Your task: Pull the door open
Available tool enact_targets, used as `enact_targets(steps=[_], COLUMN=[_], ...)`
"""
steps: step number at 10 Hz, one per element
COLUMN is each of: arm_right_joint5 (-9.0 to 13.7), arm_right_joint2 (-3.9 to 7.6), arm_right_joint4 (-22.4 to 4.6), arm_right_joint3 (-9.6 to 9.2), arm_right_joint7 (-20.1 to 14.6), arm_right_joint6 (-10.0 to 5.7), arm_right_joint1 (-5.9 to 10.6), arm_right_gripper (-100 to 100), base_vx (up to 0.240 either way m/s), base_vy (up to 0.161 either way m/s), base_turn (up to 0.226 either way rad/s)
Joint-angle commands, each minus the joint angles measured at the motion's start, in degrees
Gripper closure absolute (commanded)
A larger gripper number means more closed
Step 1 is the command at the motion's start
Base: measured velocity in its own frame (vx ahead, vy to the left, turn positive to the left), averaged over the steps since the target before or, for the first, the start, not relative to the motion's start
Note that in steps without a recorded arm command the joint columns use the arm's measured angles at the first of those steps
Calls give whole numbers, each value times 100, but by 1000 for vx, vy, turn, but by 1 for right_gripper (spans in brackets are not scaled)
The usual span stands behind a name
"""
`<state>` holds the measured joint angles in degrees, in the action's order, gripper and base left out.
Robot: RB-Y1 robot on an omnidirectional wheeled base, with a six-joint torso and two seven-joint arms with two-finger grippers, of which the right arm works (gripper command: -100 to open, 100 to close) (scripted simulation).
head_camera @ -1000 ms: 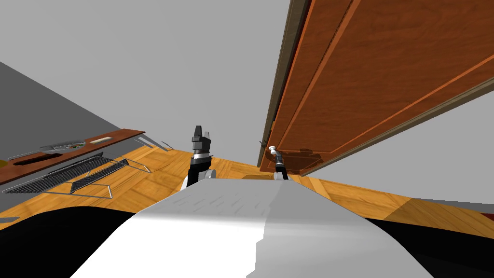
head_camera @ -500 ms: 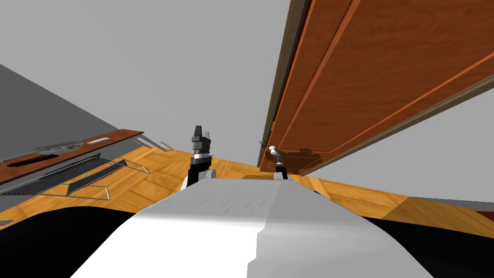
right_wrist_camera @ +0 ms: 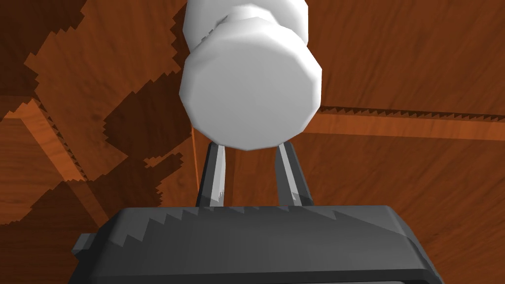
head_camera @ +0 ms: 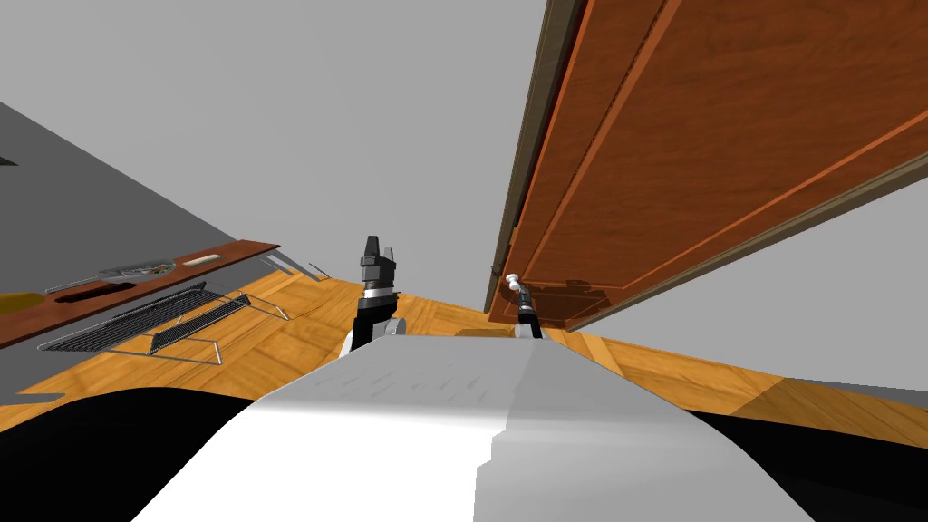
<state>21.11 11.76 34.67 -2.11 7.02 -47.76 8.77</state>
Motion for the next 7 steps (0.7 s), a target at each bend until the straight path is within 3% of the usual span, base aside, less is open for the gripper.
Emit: enact_targets(steps=[1, 7], arm_right_joint5=[-68, -68], arm_right_joint2=[-160, -160], arm_right_joint4=[-286, -397], arm_right_joint3=[-155, -155], arm_right_joint7=[-148, -148], arm_right_joint6=[-182, -182], arm_right_joint1=[244, 244], arm_right_gripper=[100, 100], base_vx=[-16, 0], base_vy=[-3, 4], base_turn=[-29, 3])
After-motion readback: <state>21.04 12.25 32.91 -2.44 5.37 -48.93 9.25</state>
